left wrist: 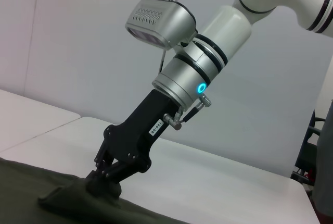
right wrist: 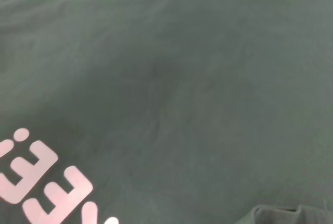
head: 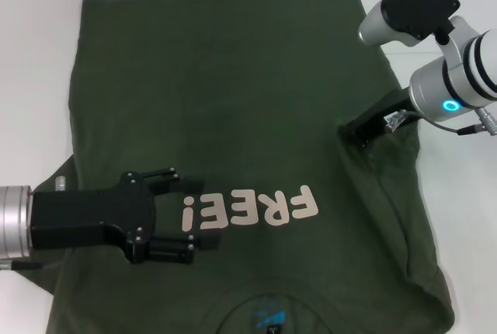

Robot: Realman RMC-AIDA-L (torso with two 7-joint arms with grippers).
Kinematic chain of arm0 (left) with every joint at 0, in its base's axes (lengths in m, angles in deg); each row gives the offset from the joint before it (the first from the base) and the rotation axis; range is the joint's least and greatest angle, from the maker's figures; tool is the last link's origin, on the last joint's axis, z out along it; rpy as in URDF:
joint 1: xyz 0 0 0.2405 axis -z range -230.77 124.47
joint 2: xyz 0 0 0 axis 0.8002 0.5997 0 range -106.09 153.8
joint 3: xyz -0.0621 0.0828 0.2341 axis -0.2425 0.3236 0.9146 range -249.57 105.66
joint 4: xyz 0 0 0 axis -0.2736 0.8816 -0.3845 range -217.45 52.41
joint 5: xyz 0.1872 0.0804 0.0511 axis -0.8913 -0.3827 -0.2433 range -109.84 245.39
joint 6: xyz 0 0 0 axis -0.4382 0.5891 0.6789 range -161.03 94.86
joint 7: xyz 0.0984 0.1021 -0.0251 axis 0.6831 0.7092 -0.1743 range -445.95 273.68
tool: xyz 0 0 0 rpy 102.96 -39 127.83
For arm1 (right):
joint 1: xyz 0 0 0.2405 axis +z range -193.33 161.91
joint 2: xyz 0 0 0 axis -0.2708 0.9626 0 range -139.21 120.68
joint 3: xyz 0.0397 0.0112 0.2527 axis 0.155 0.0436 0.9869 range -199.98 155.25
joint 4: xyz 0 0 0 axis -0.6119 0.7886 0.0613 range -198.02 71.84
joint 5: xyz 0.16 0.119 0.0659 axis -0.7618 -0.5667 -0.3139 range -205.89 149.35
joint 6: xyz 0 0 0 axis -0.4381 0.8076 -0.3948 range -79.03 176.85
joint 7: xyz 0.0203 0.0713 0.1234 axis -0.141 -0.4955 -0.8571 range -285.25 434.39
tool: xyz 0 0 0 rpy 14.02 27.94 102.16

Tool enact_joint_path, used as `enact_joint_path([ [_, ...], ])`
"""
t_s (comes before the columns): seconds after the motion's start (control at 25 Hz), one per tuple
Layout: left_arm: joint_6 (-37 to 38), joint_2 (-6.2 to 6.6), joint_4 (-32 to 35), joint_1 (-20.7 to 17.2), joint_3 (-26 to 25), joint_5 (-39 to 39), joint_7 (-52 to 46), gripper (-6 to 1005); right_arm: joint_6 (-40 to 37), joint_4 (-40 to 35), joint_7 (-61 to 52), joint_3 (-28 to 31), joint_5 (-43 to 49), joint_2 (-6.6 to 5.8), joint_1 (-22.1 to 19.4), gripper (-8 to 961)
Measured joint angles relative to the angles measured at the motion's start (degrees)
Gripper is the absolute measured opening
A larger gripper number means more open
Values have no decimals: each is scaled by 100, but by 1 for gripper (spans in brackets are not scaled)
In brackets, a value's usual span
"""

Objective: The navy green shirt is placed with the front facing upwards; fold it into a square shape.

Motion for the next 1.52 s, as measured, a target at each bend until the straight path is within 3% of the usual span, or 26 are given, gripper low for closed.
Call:
enact_joint_path([
  [0.44, -1, 6, 0, -5, -4, -1, 0, 841, -129, -158, -2, -77, -114, -8, -75, 37],
  [0.56, 3, 10, 1, -5, -10, -1, -3, 840, -179, -296, 68, -95, -274, -15, -155, 245],
  [0.84, 13, 6, 0, -7, -14, 0, -11, 837, -348, -948, 327, -8, -838, -39, -529, 420],
  [1.12, -25, 2, 0, -28, -43, 88, -102, 835, -891, -1487, 1893, 622, -2372, -50, -1465, 634],
  [1.28, -44, 3, 0, -34, -122, 93, -222, 833, -1330, -1346, 3285, 1089, -3219, -36, -2014, 735],
  [1.52, -148, -11, 0, -50, -237, 96, -454, 831, -2142, -522, 5029, 1961, -4194, -42, -2428, 856],
])
